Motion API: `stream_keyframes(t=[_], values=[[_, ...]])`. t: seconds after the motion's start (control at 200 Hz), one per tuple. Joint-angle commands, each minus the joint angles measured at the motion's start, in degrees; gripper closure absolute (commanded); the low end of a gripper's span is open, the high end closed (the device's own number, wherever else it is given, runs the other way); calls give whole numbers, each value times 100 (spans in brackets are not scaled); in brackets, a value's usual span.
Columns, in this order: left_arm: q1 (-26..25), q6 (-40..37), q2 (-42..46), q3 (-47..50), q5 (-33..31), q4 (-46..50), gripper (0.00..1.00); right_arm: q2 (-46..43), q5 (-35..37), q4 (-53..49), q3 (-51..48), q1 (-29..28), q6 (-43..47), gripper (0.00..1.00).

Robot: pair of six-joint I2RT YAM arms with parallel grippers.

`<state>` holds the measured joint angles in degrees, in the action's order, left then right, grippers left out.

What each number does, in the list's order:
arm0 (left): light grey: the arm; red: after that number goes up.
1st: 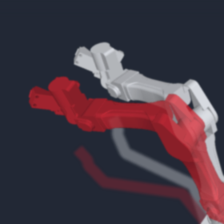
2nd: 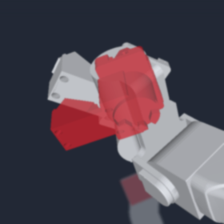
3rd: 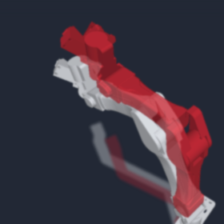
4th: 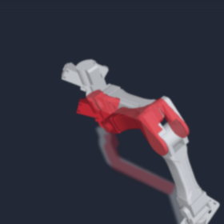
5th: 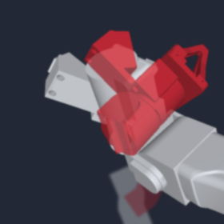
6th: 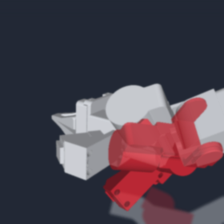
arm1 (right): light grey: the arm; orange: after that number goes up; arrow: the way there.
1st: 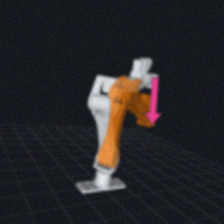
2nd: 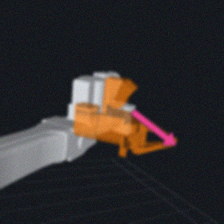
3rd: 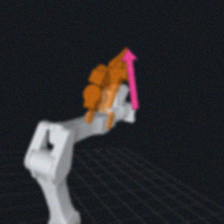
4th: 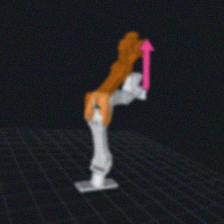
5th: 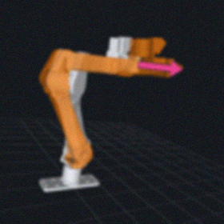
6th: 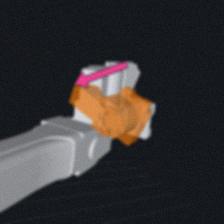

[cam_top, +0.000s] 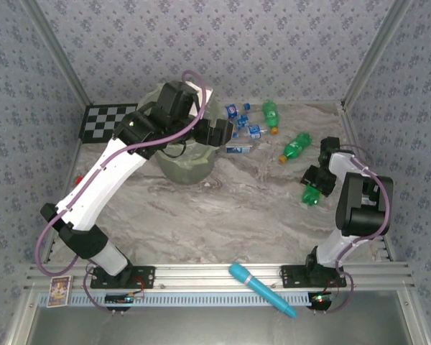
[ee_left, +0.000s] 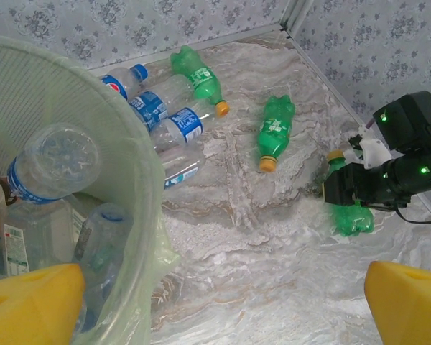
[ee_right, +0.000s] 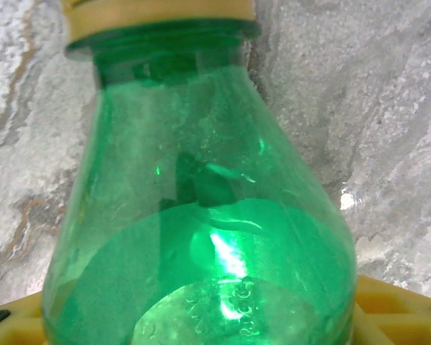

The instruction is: Put the plastic bottles in the bin

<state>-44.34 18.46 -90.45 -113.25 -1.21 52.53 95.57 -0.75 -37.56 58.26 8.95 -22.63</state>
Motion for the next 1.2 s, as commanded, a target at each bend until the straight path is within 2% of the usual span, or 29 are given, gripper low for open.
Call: stream_keyframes(t=[0.0,0.32,0.605,0.89,1.194], values=[[86,-57,292,47,-162,-84,0,-359,94,-204,41,-83,-34,46],[274,104,532,339,-432,-373,0,-1377,-362,-442,428,-168,-451,50],[592,425,1009,870,-880,-695,0,-1994,-413,-709,1686,-735,-790,51],[925,584,1488,1342,-1054,-708,0,-1997,-108,-364,2894,-1926,-879,52],[1163,606,2100,1720,-1205,-466,0,-1124,510,-137,4359,-3423,-435,52]])
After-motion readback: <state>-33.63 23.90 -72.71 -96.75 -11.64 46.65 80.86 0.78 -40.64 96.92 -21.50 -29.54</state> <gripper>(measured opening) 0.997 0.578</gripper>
